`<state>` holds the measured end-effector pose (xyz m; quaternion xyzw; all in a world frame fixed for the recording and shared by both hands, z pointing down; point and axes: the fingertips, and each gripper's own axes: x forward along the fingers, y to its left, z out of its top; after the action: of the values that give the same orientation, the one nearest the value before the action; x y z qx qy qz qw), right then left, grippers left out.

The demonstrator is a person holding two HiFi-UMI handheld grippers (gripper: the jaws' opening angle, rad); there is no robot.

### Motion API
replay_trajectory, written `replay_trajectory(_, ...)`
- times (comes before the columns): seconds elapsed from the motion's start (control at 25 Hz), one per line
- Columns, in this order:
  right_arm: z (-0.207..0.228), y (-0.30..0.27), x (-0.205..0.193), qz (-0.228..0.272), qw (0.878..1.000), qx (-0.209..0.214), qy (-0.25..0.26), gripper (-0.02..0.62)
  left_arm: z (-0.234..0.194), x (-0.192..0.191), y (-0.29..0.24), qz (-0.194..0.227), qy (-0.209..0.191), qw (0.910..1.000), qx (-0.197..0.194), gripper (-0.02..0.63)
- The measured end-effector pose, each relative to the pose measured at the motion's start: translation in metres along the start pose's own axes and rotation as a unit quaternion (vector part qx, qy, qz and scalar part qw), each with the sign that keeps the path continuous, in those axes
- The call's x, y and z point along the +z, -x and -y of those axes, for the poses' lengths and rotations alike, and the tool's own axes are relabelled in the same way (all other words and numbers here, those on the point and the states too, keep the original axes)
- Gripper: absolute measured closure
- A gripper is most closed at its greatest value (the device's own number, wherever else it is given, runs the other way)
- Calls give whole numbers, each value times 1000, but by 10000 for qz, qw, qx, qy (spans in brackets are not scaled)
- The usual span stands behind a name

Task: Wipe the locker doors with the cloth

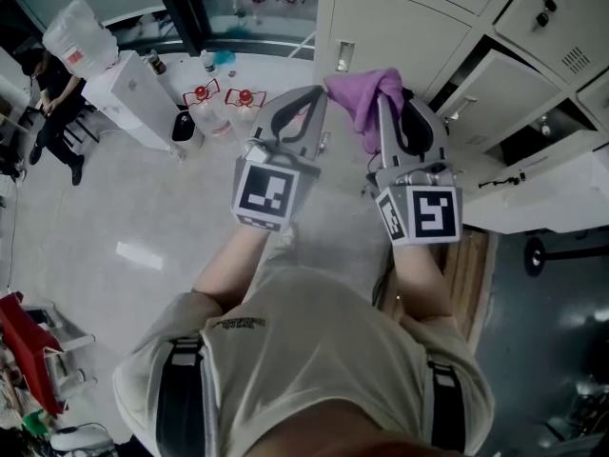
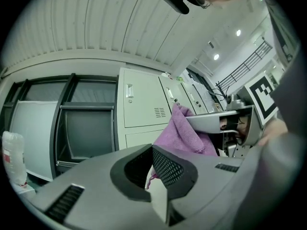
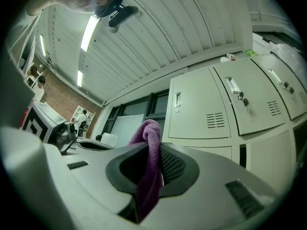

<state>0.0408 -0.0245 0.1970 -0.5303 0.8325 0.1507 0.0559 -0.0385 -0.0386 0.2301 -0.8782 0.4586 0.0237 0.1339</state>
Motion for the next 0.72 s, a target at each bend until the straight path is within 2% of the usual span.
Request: replay_trajectory(0.72,17,-119,-30,-141,9989,-430,155,548,-84,-33,-87,128,169,9977,-639,606)
